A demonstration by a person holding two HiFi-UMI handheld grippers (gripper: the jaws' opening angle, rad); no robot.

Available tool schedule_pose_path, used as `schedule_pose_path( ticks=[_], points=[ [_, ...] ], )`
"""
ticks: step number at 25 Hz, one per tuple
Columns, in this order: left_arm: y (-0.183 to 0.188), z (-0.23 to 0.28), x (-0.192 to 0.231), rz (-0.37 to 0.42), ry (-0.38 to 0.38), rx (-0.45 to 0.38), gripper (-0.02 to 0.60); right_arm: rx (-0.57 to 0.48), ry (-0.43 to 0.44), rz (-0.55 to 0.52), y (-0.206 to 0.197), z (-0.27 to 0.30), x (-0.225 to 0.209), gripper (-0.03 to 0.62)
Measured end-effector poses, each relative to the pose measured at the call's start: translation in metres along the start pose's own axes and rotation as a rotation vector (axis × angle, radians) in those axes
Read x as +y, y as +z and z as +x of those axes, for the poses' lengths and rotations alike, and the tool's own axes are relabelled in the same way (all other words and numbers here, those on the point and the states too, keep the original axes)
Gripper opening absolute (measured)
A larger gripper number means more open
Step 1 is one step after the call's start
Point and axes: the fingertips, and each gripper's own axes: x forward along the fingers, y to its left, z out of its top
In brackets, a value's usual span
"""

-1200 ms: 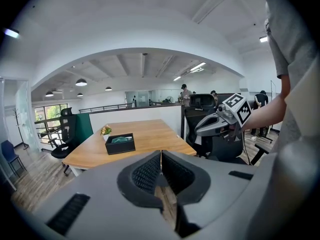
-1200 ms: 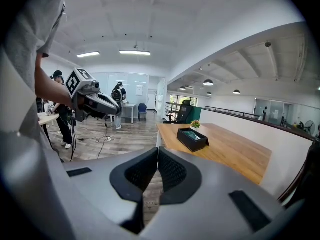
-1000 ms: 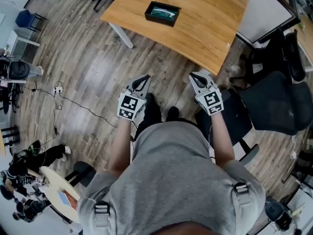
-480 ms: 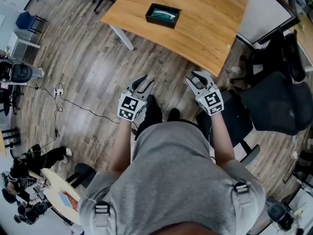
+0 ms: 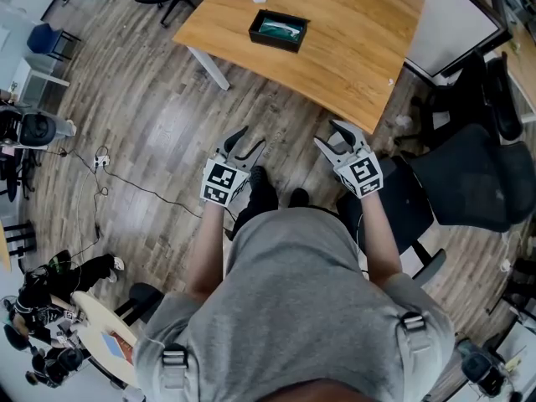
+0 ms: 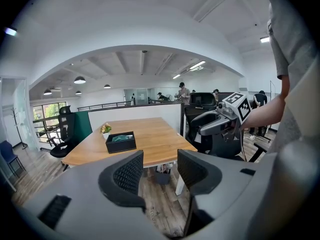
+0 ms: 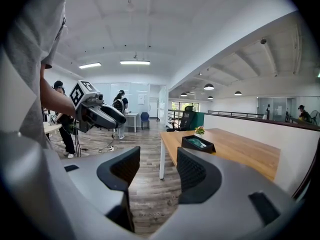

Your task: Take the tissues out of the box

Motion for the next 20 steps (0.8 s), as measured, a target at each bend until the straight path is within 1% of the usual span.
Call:
schedule_pose_path(
  ticks=[5,12,20],
  points=[
    [0.001,0.001,-0.003,0.001,0.007,-0.003,0.229,-0.002,0.014,0.006,-0.003,-0.003,0.001,0.241],
    [0.000,-0.005,-0.007,-0.008,0.037,-0.017,0.227,-0.006,0.027,-0.007,-0.002,-0.007,0.002,0.238],
    [0.006,-0.004,-0.020,-0.019,0.040,-0.028,0.227,-0.004,0.044,0.000,-0.009,-0.019,0.001,0.247]
  ],
)
